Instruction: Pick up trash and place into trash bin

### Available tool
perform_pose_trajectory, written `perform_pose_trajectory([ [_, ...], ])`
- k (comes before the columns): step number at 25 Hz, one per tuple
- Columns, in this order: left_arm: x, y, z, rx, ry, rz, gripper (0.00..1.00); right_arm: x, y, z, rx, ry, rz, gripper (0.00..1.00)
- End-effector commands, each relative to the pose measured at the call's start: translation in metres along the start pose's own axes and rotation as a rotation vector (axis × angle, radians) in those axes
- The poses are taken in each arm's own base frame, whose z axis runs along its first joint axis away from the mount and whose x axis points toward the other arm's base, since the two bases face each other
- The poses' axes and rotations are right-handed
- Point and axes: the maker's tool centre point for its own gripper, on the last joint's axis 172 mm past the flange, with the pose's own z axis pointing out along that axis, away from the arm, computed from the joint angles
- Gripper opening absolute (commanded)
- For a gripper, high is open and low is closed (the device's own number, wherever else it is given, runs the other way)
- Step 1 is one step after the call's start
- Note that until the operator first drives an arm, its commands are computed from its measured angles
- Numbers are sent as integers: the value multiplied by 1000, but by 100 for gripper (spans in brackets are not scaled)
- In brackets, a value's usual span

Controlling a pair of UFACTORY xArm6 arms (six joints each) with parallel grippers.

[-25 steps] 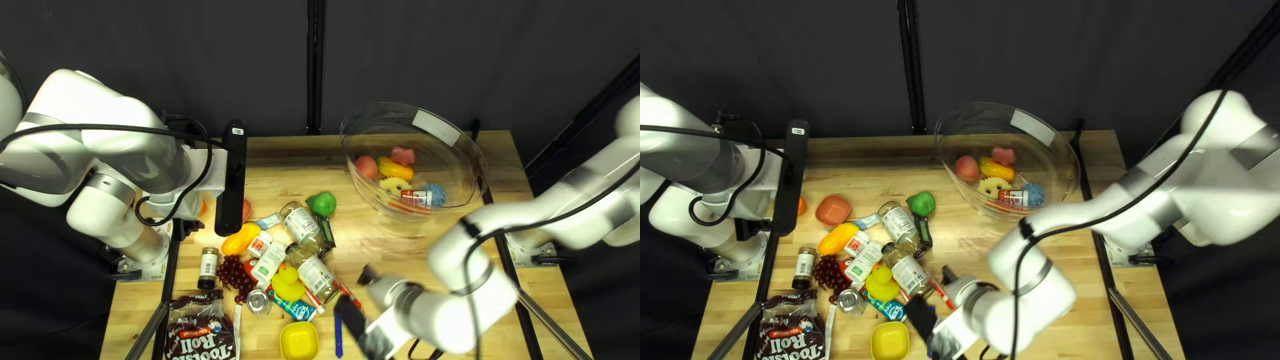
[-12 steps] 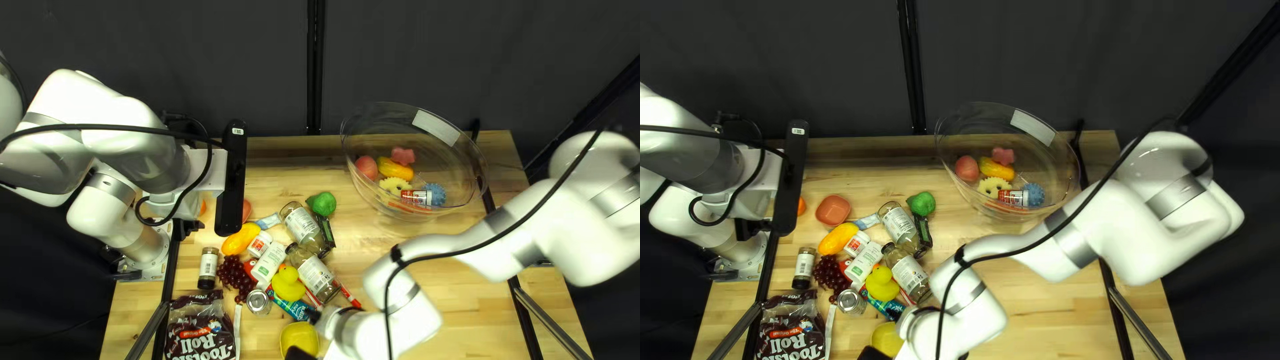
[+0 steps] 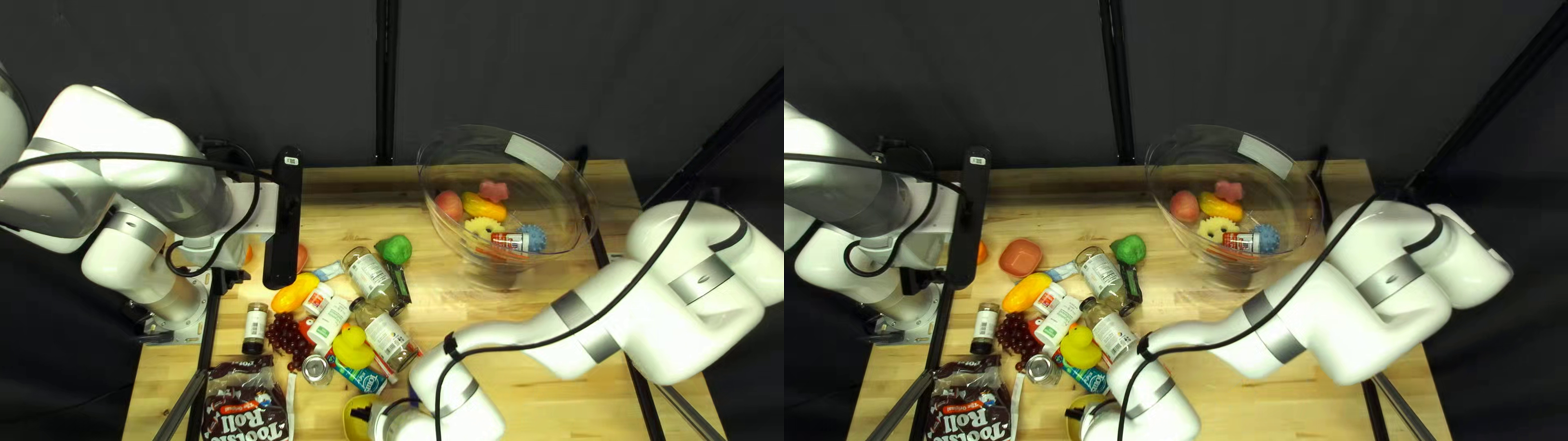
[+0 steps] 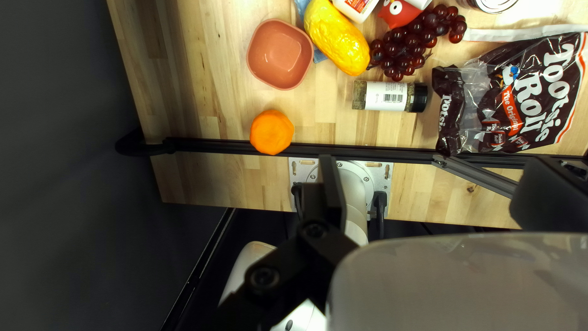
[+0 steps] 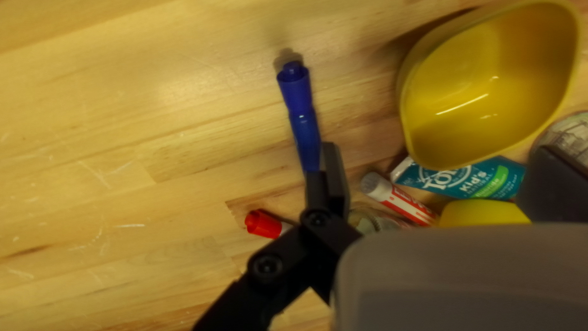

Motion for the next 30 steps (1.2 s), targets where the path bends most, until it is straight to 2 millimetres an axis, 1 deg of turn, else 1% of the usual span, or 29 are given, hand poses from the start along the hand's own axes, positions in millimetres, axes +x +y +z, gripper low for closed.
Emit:
perform_pose_trajectory([
  [1,0,0,0,0,0,0,100,-2,0,8,34,-28,-56,100],
  [11,0,0,0,0,0,0,100,8,4,20,100,-17,-193,100],
  [13,0,0,0,0,0,0,100,8,4,21,109,-6,-206,92],
  [14,0,0,0,0,0,0,100,8,4,21,111,-3,-209,66],
  [15,0,0,0,0,0,0,100,8,4,21,116,2,-214,37],
  [16,0,0,0,0,0,0,100,7,5,21,119,5,-217,9],
  [17,0,0,0,0,0,0,100,7,5,21,121,7,-219,6],
  [25,0,0,0,0,0,0,100,6,8,26,147,44,-233,6],
  [27,0,0,0,0,0,0,100,5,8,25,142,49,-225,6],
  [29,0,0,0,0,0,0,100,1,8,16,121,55,-193,8],
  [30,0,0,0,0,0,0,100,-3,8,6,103,62,-161,8],
])
